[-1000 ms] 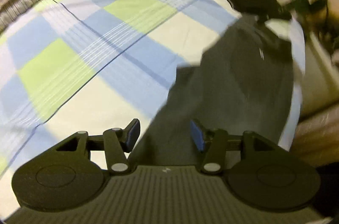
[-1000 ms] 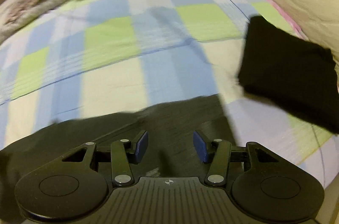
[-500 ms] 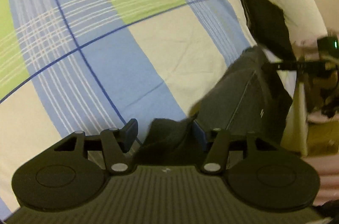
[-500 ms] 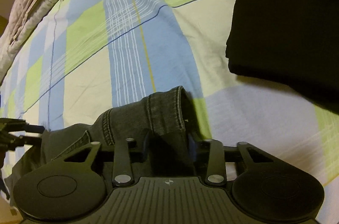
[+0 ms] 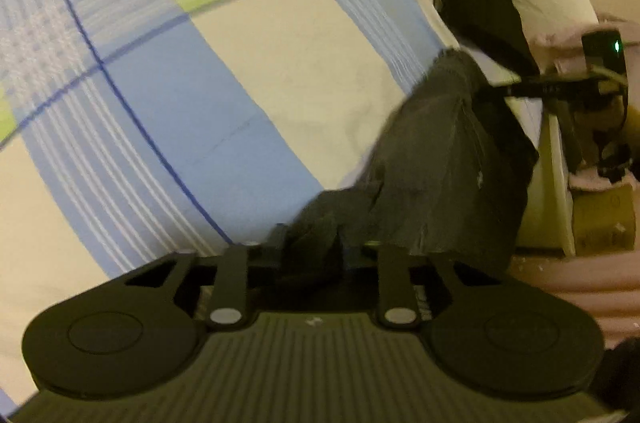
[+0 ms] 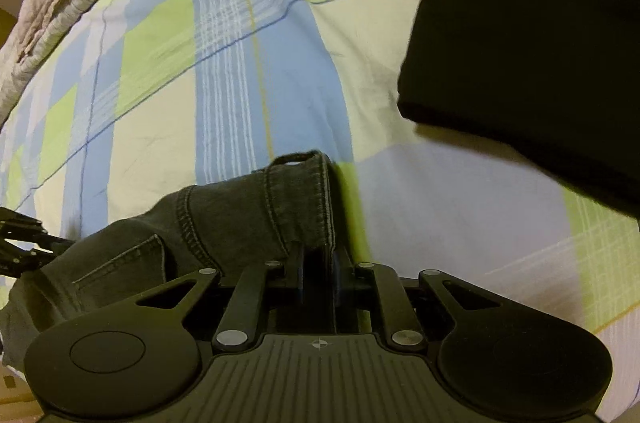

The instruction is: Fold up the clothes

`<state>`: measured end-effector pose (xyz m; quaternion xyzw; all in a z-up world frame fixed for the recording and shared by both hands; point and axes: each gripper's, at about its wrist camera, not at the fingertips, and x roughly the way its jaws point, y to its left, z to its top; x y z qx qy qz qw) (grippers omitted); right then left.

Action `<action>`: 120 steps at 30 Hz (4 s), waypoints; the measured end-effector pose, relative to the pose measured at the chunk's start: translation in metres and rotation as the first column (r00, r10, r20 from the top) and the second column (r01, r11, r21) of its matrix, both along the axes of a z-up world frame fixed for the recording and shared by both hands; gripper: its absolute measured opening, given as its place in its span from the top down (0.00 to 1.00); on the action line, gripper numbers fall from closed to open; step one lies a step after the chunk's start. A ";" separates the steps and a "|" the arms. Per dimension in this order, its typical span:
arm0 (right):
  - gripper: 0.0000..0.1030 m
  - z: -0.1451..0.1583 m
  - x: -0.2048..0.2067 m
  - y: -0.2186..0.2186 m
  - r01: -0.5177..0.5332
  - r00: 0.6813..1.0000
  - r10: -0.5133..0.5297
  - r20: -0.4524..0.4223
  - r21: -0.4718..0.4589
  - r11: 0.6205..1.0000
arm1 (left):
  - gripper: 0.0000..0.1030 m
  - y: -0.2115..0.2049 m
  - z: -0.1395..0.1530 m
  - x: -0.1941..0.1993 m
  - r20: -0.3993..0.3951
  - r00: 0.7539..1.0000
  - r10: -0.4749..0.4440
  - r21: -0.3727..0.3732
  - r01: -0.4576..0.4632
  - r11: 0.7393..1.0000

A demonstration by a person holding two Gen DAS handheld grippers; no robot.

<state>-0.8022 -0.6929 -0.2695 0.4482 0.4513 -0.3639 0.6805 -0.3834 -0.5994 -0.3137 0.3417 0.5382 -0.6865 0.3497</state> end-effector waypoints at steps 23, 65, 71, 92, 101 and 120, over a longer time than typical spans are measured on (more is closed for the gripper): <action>0.54 0.037 0.100 0.084 -0.206 0.978 0.194 -0.081 -0.182 0.962 | 0.78 0.192 0.044 0.124 0.343 0.891 0.298 -0.018 -0.311 0.950; 0.35 -0.014 0.497 0.635 -0.810 0.511 0.846 -0.153 -0.413 0.415 | 0.46 0.555 0.075 0.346 0.530 0.846 -0.058 -0.232 0.211 0.950; 0.35 -0.048 0.545 0.683 -0.776 0.570 0.780 -0.257 -0.481 0.409 | 0.42 0.578 0.074 0.384 0.525 0.832 -0.181 -0.303 0.381 0.874; 0.79 -0.088 0.582 0.670 -0.869 0.430 0.692 -0.579 -0.473 0.145 | 0.41 0.589 0.063 0.424 0.487 0.868 -0.095 -0.403 0.320 0.857; 0.91 -0.035 0.569 0.609 -0.634 0.752 0.618 -0.228 -0.508 0.583 | 0.41 0.565 0.065 0.400 0.490 0.861 -0.134 -0.420 0.368 0.830; 0.93 0.090 0.319 0.416 0.205 0.931 -0.041 0.362 -0.429 0.880 | 0.40 0.430 0.109 0.253 0.535 0.812 -0.233 -0.444 0.505 0.740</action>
